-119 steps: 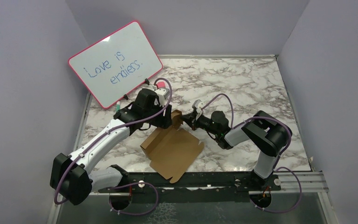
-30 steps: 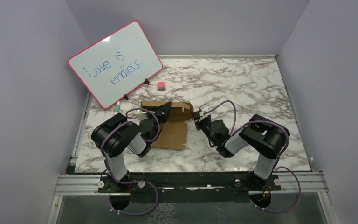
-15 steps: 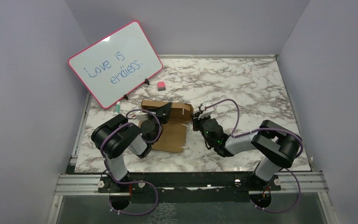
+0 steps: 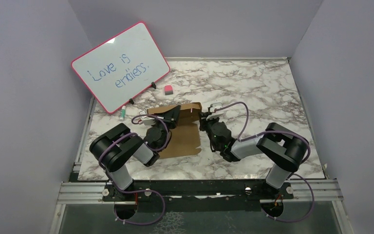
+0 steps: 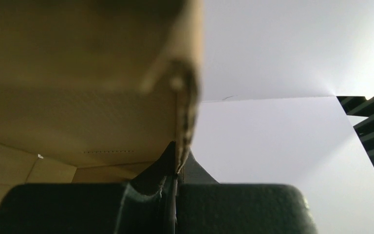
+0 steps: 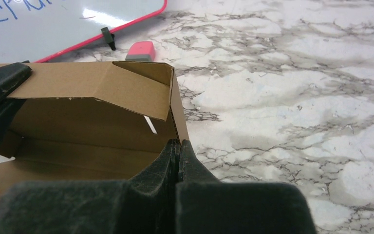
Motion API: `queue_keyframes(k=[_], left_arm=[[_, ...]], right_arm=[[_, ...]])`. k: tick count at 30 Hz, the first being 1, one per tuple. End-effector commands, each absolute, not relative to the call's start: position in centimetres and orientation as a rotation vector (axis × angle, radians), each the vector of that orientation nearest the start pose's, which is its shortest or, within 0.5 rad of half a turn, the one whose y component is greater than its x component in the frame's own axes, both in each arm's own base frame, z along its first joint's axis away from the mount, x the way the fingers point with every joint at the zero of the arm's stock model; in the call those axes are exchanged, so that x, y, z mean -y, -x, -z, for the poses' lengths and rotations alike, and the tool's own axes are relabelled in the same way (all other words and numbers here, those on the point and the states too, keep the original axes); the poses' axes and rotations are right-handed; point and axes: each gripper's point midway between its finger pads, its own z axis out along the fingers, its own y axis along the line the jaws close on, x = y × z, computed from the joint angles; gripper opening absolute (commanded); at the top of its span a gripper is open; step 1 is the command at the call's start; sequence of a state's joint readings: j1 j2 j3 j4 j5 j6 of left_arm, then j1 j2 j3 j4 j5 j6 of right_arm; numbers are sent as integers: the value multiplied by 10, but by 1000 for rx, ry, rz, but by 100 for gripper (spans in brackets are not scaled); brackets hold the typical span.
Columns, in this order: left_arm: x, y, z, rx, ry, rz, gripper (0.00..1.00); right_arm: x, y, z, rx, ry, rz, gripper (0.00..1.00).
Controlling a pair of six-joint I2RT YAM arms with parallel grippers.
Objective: Fold the paper box
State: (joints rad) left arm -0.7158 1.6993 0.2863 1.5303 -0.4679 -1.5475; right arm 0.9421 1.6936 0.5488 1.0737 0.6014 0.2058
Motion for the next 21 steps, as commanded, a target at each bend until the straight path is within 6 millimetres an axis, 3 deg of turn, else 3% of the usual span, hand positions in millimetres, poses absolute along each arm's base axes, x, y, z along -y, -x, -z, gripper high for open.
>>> queue_keyframes(k=[1,8,16,21], left_arm=[[227,-301,-240,-1065,923,1683,0],[213,-299,-228,-1077,947,1607,0],[203,-301,-226,-1074,926,1520,0],[192,-298,-217,-1087,935,1462,0]], right_arm=[[-317,-324,-171,-1399,192,-509,1],[-307,-303,-131,-1428,362,-481,1],[-327,-266,-130,-1482,479,-716,1],[-319,-255,-135,-1490,457,-764,1]])
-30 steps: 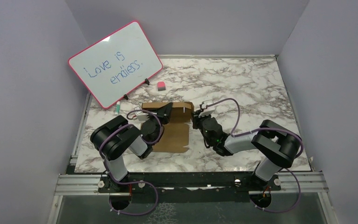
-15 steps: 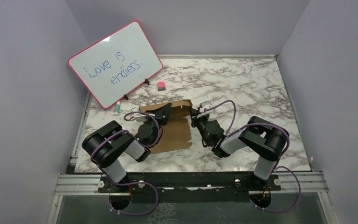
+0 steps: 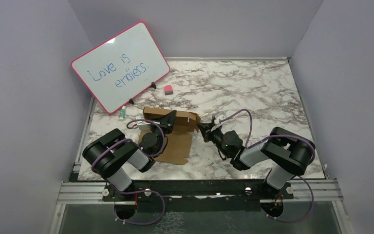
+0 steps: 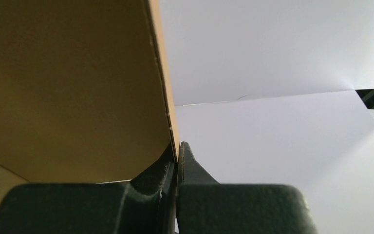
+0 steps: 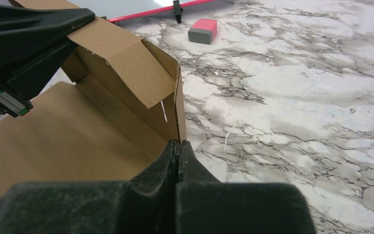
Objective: Fold the paper box
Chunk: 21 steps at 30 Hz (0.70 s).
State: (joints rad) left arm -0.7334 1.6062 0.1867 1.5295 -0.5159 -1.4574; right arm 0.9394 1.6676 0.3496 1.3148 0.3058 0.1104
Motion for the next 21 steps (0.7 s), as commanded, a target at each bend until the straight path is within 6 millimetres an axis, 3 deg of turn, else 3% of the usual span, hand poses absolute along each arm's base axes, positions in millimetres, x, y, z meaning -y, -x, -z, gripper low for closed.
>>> queue_keyframes(k=[1,9,15,21], left_arm=[[189,-298,-215,-1090,937,1448,0],[192,-298,-221,-1100,864,1420,1],[199,-288,-220,-1170,721,1365,21],[211,-276,-210,-1325,504,1243,43]], right_arm=[[-317,-255,-136,-1488,454,-761,1],[-321,-259,-133,-1491,502,-719,1],[-310,-286,-129,-1474,461,-532,1],[-318,-291,-125,-1463,533,-485,1]])
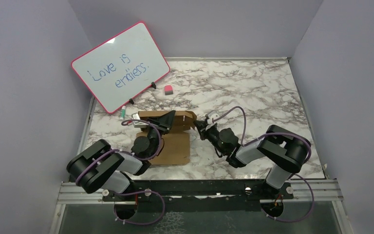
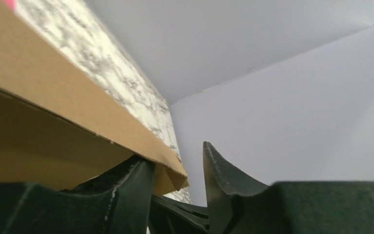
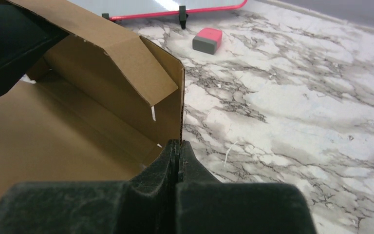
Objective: Fold the paper box
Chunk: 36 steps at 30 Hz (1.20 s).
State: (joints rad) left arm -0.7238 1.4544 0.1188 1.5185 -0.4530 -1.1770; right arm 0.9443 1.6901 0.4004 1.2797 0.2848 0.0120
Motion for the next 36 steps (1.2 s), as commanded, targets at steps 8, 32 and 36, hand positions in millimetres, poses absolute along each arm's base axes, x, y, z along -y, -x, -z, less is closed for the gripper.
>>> queue_keyframes(k=[8,32,36], left_arm=[[220,-259,-189,-1486,334,1048,61],[258,-288,-160,-1635,499,963,67],[259,-300,-155,-1630,531,906,64]], right_arm=[[-326,-294,-119,-1467,575,-477,1],[-318,-304,-99,-1538,462,-435,1],[-317,-302,-100,-1536,470,-437,1]])
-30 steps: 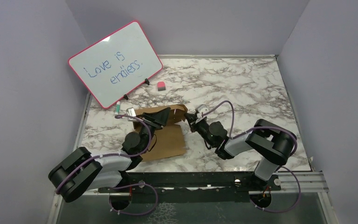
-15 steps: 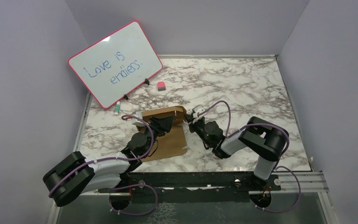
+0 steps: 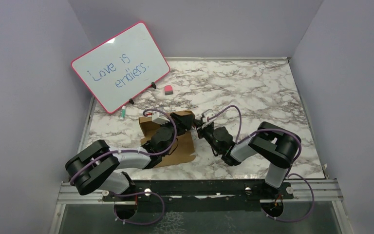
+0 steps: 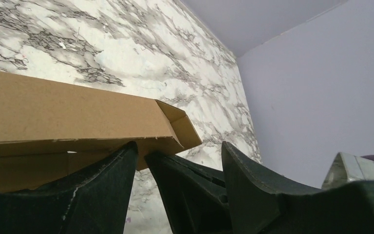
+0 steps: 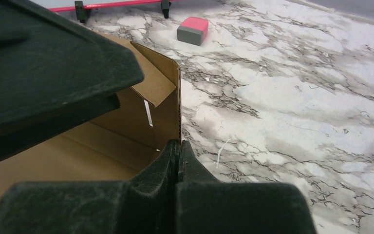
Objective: Fold the paper box
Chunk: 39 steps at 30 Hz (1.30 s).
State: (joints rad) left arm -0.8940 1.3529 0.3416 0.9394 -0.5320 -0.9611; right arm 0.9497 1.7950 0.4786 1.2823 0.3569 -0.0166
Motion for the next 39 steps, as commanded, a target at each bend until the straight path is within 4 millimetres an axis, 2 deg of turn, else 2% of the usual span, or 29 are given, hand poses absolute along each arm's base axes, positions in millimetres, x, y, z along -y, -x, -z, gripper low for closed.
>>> queue_keyframes(k=[1,6,11,17,22,25,34,39], left_arm=[[259,-302,-154,-1628,538,890,62],[256,-308,-148,-1632,517,811,53],[248,-307,-129,-1673,431,694,42],[236,-300,-114,-1710,244,528,38],[215,-299,-109,-1703,221,405,38],[209,-300,-111,-1694,187,354,40],[228,-281,-113,-1705,-74,421,52],[226,-264,-102,-1720,-171,445,58]], right_arm=[[-317,-302,-101,-1533,471,-438,1],[-316,-301,-101,-1532,481,-438,1],[-314,-301,-105,-1523,474,-431,1],[-312,-300,-109,-1518,473,-428,1],[-318,-298,-108,-1517,498,-451,1],[-322,-296,-109,-1514,520,-468,1],[-327,-295,-110,-1513,550,-479,1],[-328,-295,-110,-1512,558,-478,1]])
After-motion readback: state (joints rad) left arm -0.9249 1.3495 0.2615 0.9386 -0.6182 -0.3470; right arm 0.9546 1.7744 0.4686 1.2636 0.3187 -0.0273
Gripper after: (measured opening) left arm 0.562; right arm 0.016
